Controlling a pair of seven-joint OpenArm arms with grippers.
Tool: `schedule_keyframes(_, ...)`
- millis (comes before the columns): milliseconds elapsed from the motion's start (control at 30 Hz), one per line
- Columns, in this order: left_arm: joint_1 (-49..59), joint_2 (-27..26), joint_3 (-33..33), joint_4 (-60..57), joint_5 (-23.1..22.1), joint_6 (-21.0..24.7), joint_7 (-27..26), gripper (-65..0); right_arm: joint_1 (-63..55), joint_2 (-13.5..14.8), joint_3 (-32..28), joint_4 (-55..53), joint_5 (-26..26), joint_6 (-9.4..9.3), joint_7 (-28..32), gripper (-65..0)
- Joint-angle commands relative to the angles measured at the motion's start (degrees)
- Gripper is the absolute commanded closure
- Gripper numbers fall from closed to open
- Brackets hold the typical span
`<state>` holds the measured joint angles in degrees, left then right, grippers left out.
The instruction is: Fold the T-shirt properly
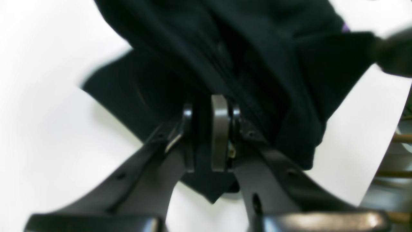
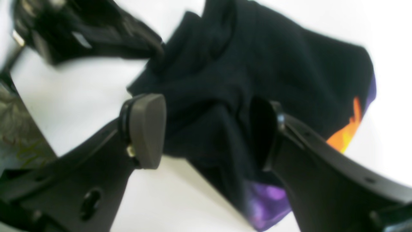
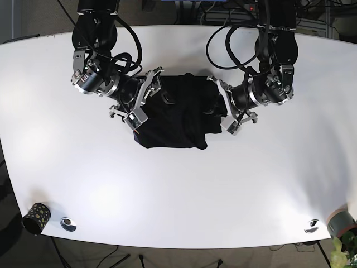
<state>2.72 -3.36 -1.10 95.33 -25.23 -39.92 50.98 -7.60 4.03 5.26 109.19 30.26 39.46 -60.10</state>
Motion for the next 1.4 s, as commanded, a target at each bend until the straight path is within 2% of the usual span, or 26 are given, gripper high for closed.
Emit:
schedule_keyframes(0,0.1,-2.0,-3.0,3.3,-0.7,-0.1,-0.7,-6.1,0.2,-0.2,-0.4,0.6,1.3,0.54,1.3,-39.5)
schedule_keyframes(67,0.1,-2.3,-5.5,4.0,-0.7,-0.1,-0.7,-6.1,0.2,-0.3,-1.0,-1.2,1.4,0.54,1.3,-39.5)
schedule_keyframes(300,0.2,-5.4,-15.6,5.1,-0.7,-0.1,-0.7,-6.1,2.3,-0.6,-9.1,-11.0,1.1,0.54,2.0,-39.3)
schedule_keyframes(500,0.0,-9.9,-16.4,5.2,-0.7,-0.1,-0.7,-6.1,4.0,-1.6,-20.1,-16.5,1.0,0.54,7.9,-39.3)
schedule_keyframes(633,-0.1,-10.8,-16.4,5.1,-0.6,-0.1,-0.7,-6.1,5.4,-1.6,-22.8,-17.5,1.4,0.54,8.4,-39.3)
schedule_keyframes(733,-0.2,-10.8,-16.4,5.3,-0.3,-0.1,-0.7,-6.1,5.3,-1.4,-23.0,-13.9,1.4,0.54,8.4,-39.3)
schedule_keyframes(800,-0.2,-10.8,-16.4,5.9,-0.2,-0.1,-0.7,-6.1,5.2,-1.2,-22.9,-11.6,1.4,0.54,8.4,-39.3)
schedule_keyframes(900,-0.2,-10.7,-15.7,7.0,-0.4,-0.1,-0.7,-6.3,5.4,1.3,-21.9,-9.5,1.4,0.54,8.4,-39.3)
schedule_keyframes(1133,-0.4,-10.1,-5.3,7.5,-0.5,-0.1,-0.9,-6.3,5.5,2.3,-9.8,-9.5,1.5,0.54,8.4,-39.3)
schedule_keyframes(1200,-0.4,-8.1,-1.9,7.5,-0.1,-0.1,-0.9,-6.3,6.9,2.3,-5.7,-9.5,1.4,0.54,8.4,-39.3)
schedule_keyframes(1367,-0.2,-3.6,2.1,7.4,0.0,-0.1,-0.9,-6.3,12.2,2.6,0.0,-14.5,1.0,0.54,8.4,-38.2)
